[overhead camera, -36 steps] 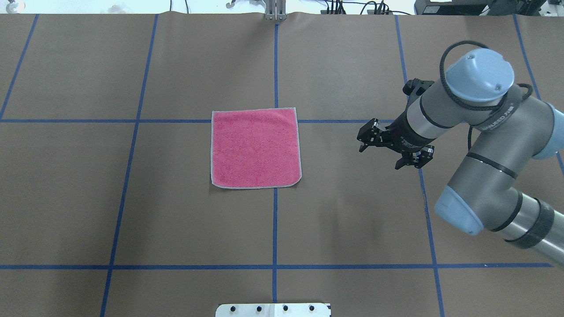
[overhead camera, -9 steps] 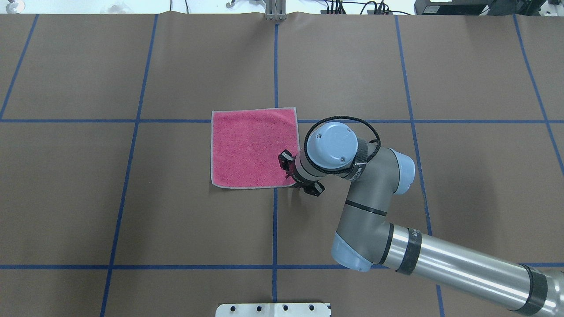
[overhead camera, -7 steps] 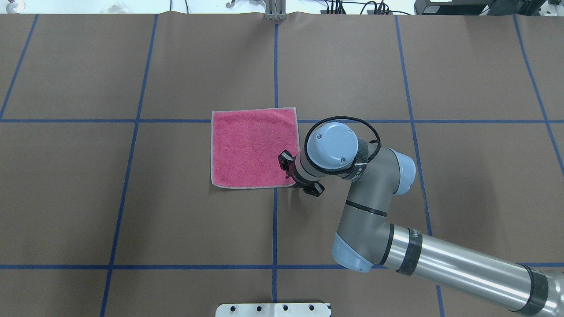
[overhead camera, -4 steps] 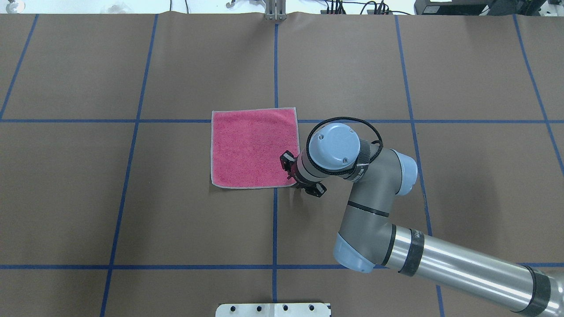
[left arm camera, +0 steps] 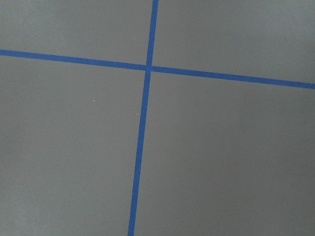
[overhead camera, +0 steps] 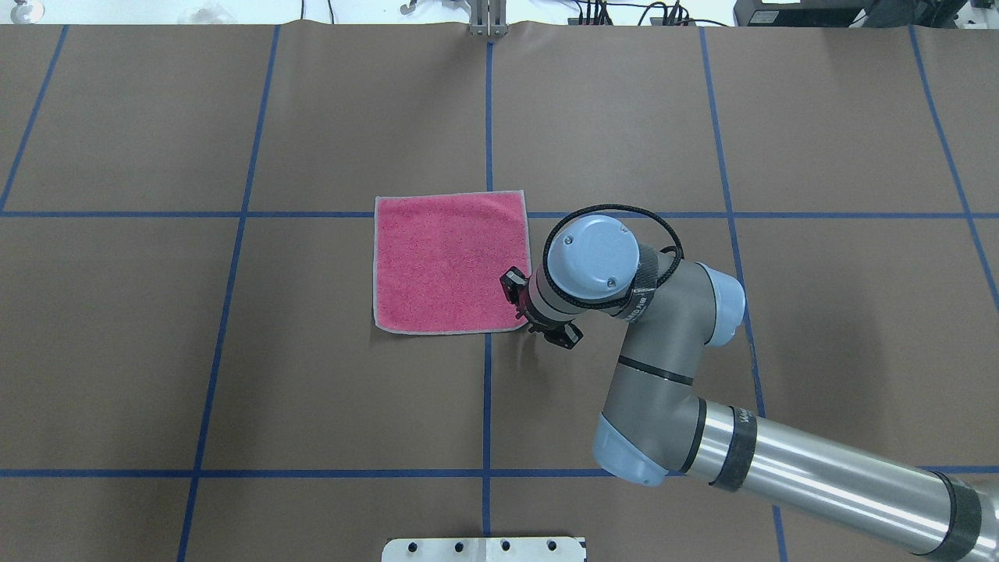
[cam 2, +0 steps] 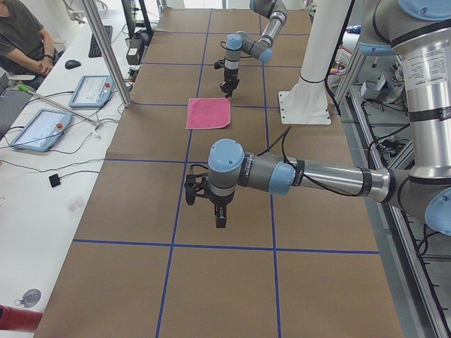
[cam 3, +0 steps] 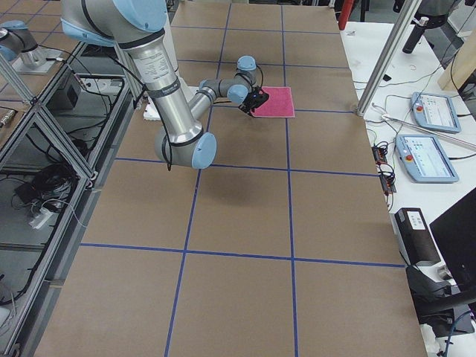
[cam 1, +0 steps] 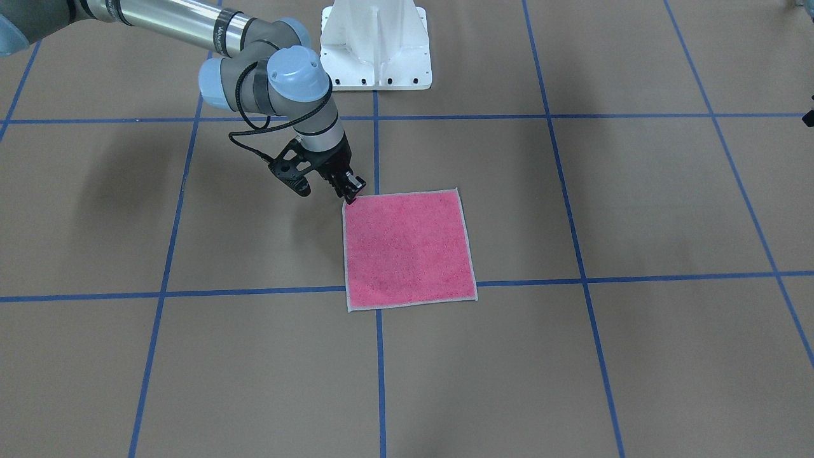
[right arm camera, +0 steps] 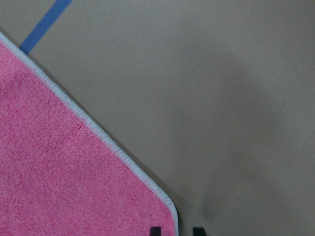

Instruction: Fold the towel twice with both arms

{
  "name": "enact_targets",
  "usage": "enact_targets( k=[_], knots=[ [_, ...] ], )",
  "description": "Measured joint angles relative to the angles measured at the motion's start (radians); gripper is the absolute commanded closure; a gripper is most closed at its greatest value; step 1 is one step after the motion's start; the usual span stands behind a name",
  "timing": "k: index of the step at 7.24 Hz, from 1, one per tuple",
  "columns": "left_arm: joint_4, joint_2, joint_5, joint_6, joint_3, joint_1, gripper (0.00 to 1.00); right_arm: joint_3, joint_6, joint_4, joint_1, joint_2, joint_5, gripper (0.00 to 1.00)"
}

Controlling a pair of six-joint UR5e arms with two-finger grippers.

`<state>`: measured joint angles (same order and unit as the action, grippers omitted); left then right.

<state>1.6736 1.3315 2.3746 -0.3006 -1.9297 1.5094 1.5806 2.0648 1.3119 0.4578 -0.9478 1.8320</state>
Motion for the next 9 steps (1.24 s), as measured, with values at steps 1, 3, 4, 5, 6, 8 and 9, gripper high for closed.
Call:
enact_targets(
  k=[1,3,4,5,6,8,9],
  knots=[
    [0.0,0.0,0.0,0.0,0.0,0.0,0.0,-0.001,0.0,0.0,-0.001,0.0,0.0,0.67],
    [-0.001,0.0,0.0,0.0,0.0,0.0,0.0,-0.004,0.0,0.0,-0.005,0.0,0.0,0.86],
    [-0.001,0.0,0.0,0.0,0.0,0.0,0.0,-0.005,0.0,-0.001,-0.007,0.0,0.0,1.0],
    [-0.001,0.0,0.0,0.0,-0.001,0.0,0.0,-0.005,-0.001,-0.001,-0.008,0.0,0.0,1.0],
    [0.0,0.0,0.0,0.0,-0.001,0.0,0.0,-0.002,-0.004,0.0,-0.008,-0.001,0.0,1.0],
    [-0.001,0.0,0.0,-0.006,-0.001,0.0,0.0,0.007,-0.009,0.0,-0.008,-0.004,0.0,1.0],
    [0.0,0.003,0.001,-0.027,-0.002,-0.003,0.0,0.017,-0.01,0.0,-0.008,-0.012,0.001,1.0]
  ],
)
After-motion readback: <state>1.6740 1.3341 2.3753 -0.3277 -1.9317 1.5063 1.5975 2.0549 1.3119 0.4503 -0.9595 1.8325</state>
